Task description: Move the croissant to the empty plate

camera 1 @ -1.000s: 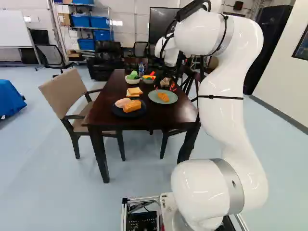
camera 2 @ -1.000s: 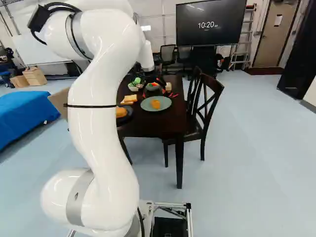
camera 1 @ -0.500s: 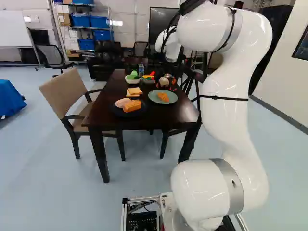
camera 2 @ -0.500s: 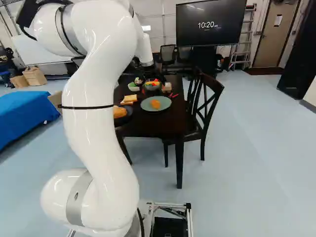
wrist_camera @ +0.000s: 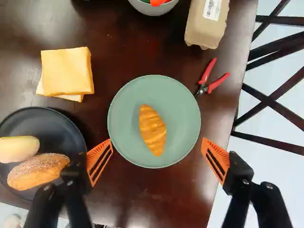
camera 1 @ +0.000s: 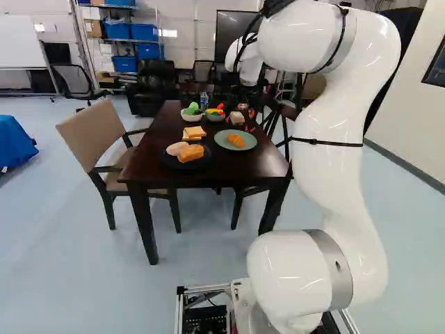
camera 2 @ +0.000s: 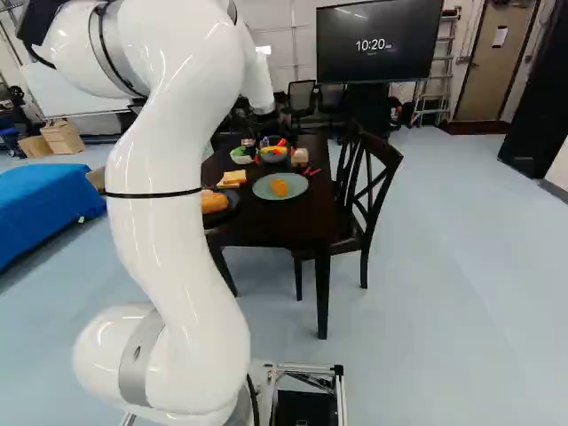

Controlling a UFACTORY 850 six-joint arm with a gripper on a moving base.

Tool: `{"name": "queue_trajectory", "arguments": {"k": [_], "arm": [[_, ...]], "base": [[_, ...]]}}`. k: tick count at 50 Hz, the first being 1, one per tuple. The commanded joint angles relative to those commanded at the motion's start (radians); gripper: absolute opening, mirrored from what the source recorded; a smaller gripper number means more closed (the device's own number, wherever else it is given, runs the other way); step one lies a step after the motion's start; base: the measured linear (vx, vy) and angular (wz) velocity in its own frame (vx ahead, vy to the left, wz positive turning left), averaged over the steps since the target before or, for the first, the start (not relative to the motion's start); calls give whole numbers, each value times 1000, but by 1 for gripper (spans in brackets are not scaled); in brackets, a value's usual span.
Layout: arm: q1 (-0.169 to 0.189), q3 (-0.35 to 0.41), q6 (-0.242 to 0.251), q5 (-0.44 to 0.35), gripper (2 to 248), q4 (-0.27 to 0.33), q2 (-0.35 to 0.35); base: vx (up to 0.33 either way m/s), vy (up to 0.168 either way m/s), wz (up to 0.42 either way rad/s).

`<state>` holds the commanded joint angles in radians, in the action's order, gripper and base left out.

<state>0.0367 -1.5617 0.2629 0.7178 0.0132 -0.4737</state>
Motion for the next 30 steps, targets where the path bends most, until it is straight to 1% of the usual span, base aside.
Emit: {"name": "queue_trajectory", "arguments": {"k": [15,30], "arm": [[0,16,-3,-17,247,0,8],[-1,55,-10,-59,247,0,28]], "base": [[0,0,0],[0,0,0]]}}
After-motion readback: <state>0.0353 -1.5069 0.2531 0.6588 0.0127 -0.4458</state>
